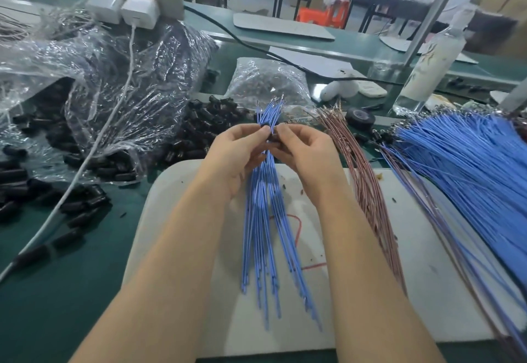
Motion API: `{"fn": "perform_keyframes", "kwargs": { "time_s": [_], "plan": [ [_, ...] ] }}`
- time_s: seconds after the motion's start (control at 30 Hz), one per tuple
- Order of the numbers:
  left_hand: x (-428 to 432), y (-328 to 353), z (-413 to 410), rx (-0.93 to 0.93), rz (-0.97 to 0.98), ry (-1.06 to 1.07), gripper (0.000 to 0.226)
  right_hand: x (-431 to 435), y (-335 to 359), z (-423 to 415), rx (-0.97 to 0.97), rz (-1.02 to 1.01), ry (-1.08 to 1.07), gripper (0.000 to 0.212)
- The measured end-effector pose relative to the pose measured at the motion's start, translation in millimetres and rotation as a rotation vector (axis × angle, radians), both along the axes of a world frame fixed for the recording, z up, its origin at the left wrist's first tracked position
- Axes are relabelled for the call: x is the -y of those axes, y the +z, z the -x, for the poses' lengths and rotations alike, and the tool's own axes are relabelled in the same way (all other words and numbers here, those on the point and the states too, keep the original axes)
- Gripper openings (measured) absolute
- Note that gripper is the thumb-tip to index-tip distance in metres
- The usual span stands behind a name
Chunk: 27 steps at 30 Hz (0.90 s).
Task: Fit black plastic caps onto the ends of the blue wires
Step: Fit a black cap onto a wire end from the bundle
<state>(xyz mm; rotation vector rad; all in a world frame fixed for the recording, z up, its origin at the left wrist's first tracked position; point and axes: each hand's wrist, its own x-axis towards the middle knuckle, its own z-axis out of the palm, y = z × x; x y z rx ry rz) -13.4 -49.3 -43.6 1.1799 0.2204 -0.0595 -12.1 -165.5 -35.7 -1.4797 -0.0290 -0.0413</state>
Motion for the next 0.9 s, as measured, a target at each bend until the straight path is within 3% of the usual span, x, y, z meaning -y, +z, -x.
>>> {"fn": "perform_keyframes", "kwargs": {
  "time_s": [0.13,0.3,0.47,0.53,0.67,0.73,0.83,0.9],
  "plan": [
    [-1,-1,-2,0.001,0.025,-0.015,0.008,-1,-3,0,0.152,0.267,-0.050,0.009],
    [-3,2,-2,-0.019,0.183,-0.061,0.012,8,-5,-4,0.178,0.380,-0.206,0.012],
    [-11,4,-3,-0.076,0.360,0.023,0.012,20,-9,-1,0.165,0.872,-0.432,0.016],
    [-16,5,-4,-0.085,0.437,0.099,0.010,15,-7,0,0.151,0.983,-0.357,0.016],
    [-21,7,-5,-0.067,0.499,0.244,0.010,-10,-6,6,-0.036,1.179,-0.009,0.041],
    [-22,7,-6,-0.057,0.500,0.274,0.010,-17,-9,5,-0.072,1.271,0.039,0.040],
    [-21,6,-7,-0.046,0.493,0.246,0.001,-14,-7,2,-0.099,1.196,0.047,0.030],
    [-19,4,-6,-0.044,0.462,0.204,0.007,-7,-4,1,-0.123,1.059,0.028,0.028]
  ]
}}
